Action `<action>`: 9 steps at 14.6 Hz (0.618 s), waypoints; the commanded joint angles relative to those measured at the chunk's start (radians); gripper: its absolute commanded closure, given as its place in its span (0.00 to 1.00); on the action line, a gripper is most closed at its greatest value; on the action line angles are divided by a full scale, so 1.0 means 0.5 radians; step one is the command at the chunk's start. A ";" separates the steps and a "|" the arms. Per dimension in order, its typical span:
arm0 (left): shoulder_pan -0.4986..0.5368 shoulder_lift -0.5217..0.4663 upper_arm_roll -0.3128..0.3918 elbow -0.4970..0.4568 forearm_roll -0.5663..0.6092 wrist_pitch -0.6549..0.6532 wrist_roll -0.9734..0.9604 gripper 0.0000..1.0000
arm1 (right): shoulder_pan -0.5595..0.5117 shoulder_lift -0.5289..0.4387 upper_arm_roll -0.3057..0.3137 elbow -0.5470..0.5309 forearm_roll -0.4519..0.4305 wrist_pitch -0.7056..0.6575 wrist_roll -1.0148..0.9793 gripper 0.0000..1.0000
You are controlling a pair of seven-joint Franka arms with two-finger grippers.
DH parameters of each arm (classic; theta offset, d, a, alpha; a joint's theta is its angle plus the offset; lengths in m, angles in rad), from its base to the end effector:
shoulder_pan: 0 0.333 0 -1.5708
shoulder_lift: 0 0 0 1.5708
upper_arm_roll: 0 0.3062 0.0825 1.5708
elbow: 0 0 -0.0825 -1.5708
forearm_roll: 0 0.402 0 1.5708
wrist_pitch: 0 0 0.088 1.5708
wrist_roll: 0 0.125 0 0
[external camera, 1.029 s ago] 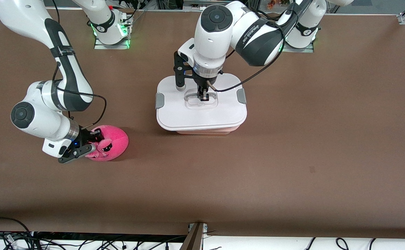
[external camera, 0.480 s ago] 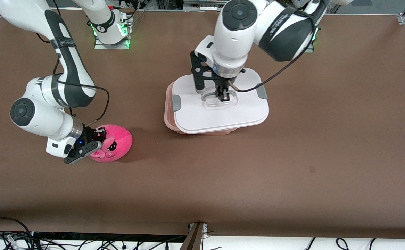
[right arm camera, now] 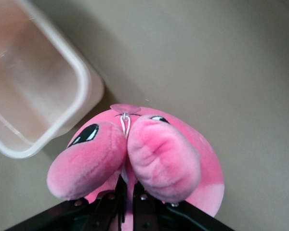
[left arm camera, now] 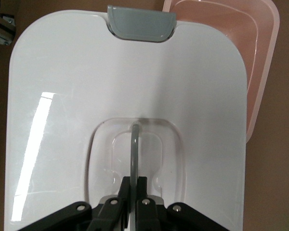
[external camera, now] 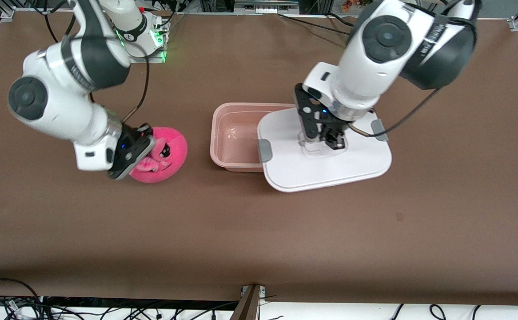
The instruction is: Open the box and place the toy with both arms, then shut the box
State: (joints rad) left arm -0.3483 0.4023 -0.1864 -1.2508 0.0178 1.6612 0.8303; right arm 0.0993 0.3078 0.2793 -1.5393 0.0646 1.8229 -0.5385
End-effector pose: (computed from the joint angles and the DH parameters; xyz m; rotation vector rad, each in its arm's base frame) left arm 0.6072 -0.3304 0.5111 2.4106 -1.9322 0.0351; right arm 0.6216 0.2347 0.4502 -2.7041 -1.2873 0.0015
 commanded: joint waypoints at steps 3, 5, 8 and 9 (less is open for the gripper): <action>0.153 -0.053 -0.014 0.001 -0.033 -0.095 0.146 1.00 | 0.013 -0.023 0.343 0.063 -0.221 -0.068 -0.162 1.00; 0.263 -0.050 -0.008 -0.005 -0.030 -0.095 0.180 1.00 | 0.129 -0.005 0.380 0.081 -0.310 -0.068 -0.165 1.00; 0.331 -0.029 0.017 -0.011 0.007 -0.092 0.309 1.00 | 0.274 0.059 0.377 0.081 -0.353 -0.053 -0.147 1.00; 0.353 -0.028 0.020 -0.032 0.007 -0.092 0.312 1.00 | 0.304 0.084 0.377 0.084 -0.374 -0.047 -0.144 1.00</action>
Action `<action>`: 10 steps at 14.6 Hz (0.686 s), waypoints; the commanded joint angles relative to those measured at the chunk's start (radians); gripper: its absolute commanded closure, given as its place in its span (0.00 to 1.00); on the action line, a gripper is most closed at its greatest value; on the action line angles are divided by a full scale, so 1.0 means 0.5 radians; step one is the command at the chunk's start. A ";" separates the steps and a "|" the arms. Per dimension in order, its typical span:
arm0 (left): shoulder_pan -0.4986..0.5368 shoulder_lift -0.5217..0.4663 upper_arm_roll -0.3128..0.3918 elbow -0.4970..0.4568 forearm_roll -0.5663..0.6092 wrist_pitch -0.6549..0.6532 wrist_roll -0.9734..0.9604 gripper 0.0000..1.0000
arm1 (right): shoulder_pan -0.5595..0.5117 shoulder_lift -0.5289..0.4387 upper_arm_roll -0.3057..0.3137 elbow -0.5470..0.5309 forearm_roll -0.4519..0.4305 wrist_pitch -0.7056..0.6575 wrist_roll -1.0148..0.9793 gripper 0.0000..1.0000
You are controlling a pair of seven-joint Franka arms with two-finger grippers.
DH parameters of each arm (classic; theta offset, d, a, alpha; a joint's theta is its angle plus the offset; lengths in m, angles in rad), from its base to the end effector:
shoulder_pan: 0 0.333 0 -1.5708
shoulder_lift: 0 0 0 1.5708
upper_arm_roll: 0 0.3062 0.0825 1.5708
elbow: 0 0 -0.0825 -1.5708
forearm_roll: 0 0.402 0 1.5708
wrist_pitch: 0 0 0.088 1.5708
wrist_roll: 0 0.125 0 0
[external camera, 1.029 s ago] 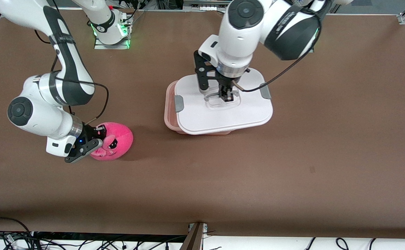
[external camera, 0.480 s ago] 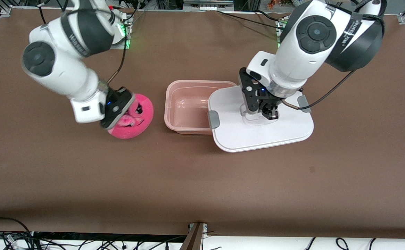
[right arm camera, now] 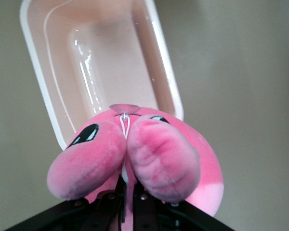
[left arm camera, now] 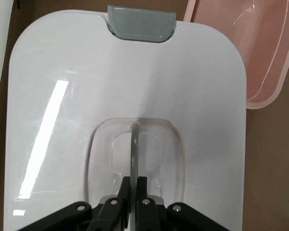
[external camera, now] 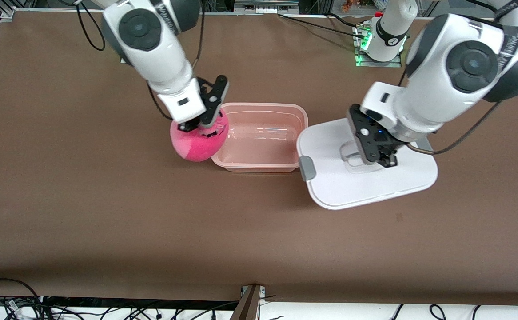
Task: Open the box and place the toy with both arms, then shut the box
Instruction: 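Carry the pink toy over the open box with the right gripper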
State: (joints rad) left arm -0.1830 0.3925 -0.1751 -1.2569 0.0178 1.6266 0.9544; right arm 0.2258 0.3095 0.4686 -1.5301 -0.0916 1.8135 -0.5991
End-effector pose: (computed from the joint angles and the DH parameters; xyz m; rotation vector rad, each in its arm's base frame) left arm 0.6492 -0.2184 0.5113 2.4586 -1.8713 -0.0029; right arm 0.5341 0.3925 0.4639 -2.4660 -1.8659 -0.0079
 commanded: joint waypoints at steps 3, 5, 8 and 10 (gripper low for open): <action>0.028 0.016 0.007 -0.030 0.035 -0.127 0.061 1.00 | 0.119 0.129 -0.005 0.063 -0.154 -0.025 -0.026 1.00; 0.080 0.037 0.007 -0.026 0.035 -0.127 0.070 1.00 | 0.156 0.191 -0.005 0.066 -0.194 -0.010 -0.023 1.00; 0.126 0.037 0.007 -0.026 0.023 -0.136 0.076 1.00 | 0.223 0.264 -0.005 0.066 -0.246 0.088 0.108 1.00; 0.133 0.037 0.007 -0.033 0.010 -0.145 0.076 1.00 | 0.272 0.313 -0.008 0.066 -0.277 0.149 0.307 0.84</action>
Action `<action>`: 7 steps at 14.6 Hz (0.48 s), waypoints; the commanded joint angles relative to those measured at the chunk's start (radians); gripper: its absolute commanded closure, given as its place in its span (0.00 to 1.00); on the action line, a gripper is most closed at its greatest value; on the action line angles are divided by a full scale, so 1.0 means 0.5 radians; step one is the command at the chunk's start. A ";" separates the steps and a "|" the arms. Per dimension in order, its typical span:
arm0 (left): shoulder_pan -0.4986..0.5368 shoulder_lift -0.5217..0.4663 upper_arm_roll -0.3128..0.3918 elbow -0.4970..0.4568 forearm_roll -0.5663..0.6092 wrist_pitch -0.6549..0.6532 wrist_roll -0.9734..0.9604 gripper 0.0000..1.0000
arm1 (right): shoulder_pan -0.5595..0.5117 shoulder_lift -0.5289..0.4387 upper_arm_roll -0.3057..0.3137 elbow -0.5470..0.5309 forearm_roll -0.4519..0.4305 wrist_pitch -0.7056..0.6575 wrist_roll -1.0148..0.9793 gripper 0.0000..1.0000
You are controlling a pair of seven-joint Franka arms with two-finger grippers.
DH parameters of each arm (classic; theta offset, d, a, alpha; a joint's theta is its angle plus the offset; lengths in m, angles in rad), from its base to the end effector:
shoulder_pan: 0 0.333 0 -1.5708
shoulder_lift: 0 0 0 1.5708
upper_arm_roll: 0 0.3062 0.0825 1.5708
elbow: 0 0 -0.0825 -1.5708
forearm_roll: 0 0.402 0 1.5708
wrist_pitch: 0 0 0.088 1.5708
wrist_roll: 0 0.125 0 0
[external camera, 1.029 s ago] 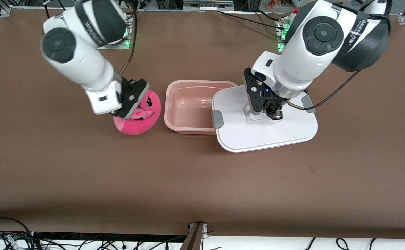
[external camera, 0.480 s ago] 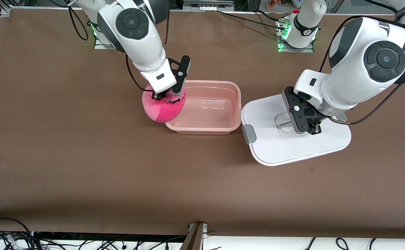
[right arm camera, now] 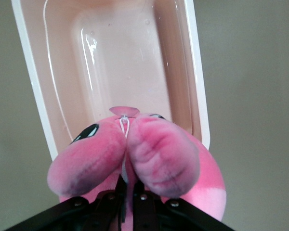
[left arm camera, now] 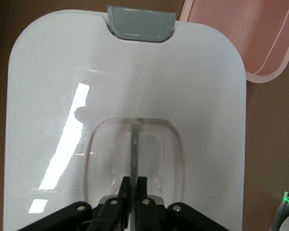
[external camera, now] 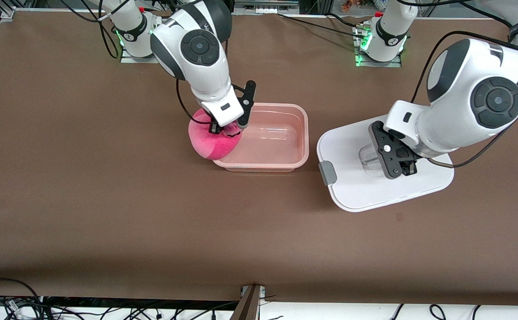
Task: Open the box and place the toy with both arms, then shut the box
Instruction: 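Carry the pink toy over the open box with the right gripper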
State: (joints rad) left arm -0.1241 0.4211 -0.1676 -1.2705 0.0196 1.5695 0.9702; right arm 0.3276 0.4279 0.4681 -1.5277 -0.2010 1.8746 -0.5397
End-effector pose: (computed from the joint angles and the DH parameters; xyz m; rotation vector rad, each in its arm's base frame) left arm 0.6583 -0.1743 0.4805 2.4735 -1.7895 -0.1427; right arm 0.5161 0.4466 0.3965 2.4322 1.9783 -0.0514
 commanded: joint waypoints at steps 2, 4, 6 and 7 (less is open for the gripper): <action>0.021 -0.020 -0.012 -0.002 0.007 -0.031 0.042 1.00 | 0.093 0.104 -0.007 0.067 -0.058 0.122 0.574 0.00; 0.027 -0.020 -0.012 -0.002 0.007 -0.031 0.042 1.00 | 0.099 0.098 -0.007 0.101 -0.049 0.196 0.863 0.00; 0.027 -0.020 -0.012 -0.002 0.007 -0.031 0.042 1.00 | 0.093 0.086 -0.007 0.263 -0.043 0.138 1.051 0.00; 0.024 -0.020 -0.012 -0.002 0.007 -0.031 0.035 1.00 | 0.081 0.083 -0.016 0.321 -0.043 0.071 1.094 0.00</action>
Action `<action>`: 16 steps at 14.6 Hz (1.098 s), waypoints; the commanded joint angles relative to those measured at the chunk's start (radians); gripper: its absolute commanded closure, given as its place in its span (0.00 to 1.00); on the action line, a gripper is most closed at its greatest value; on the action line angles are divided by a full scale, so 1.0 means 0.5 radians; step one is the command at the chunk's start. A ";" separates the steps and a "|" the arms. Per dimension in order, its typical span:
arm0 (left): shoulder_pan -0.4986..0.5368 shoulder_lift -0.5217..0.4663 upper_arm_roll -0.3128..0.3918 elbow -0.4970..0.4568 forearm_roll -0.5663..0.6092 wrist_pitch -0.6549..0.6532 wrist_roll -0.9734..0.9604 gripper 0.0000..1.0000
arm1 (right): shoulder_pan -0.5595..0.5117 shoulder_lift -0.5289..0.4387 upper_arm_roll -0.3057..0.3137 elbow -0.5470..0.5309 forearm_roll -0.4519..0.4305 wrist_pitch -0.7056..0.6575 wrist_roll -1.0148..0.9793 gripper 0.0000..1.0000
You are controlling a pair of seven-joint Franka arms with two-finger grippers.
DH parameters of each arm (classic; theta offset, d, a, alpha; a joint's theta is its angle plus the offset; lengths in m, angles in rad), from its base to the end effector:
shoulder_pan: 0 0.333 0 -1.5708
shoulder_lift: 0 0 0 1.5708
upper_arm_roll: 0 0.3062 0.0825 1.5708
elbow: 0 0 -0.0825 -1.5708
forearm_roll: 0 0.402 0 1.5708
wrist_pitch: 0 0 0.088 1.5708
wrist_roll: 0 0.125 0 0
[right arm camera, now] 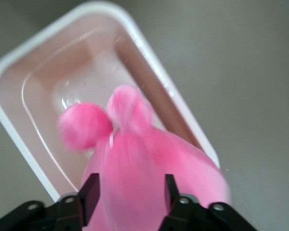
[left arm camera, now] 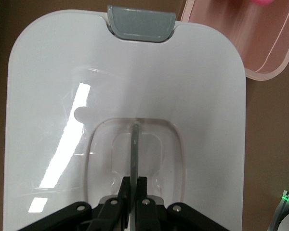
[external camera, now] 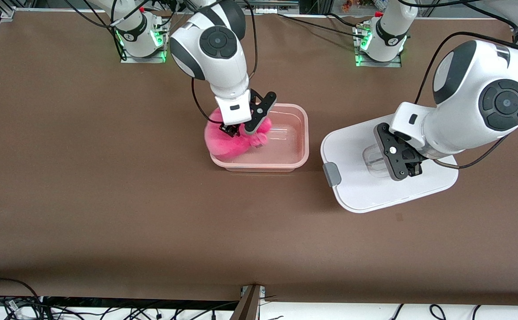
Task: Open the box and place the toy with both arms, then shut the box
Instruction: 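Release the toy into the box and withdraw the right gripper, then lower the held lid onto the pink box with the left gripper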
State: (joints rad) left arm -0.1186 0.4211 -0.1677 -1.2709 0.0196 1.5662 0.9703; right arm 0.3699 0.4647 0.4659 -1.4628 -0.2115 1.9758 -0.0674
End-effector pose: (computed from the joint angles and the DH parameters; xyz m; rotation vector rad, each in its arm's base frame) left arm 0.6587 -0.1706 0.4800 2.4767 -1.7820 -0.1475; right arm 0.5212 0.4804 0.4136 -2.7742 -1.3821 -0.1403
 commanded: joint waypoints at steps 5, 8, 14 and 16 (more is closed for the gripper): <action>-0.042 -0.020 -0.039 -0.005 0.007 -0.024 0.032 1.00 | -0.251 -0.088 -0.143 0.296 -0.001 -0.414 0.159 0.00; -0.201 0.029 -0.079 -0.002 -0.009 -0.025 0.008 1.00 | -0.561 -0.129 -0.153 0.296 0.189 -0.598 0.156 0.00; -0.624 0.280 -0.079 0.032 -0.165 0.165 -0.204 1.00 | -0.872 -0.138 -0.260 0.419 0.214 -0.920 0.147 0.00; -0.722 0.311 -0.076 0.014 -0.254 0.416 -0.344 1.00 | -0.899 -0.144 -0.284 0.602 0.199 -1.079 0.156 0.00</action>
State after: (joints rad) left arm -0.4453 0.5505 -0.2143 -1.2838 -0.0641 1.6923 0.8485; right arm -0.0738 0.3996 0.3280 -1.2511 -0.1206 1.5166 -0.0043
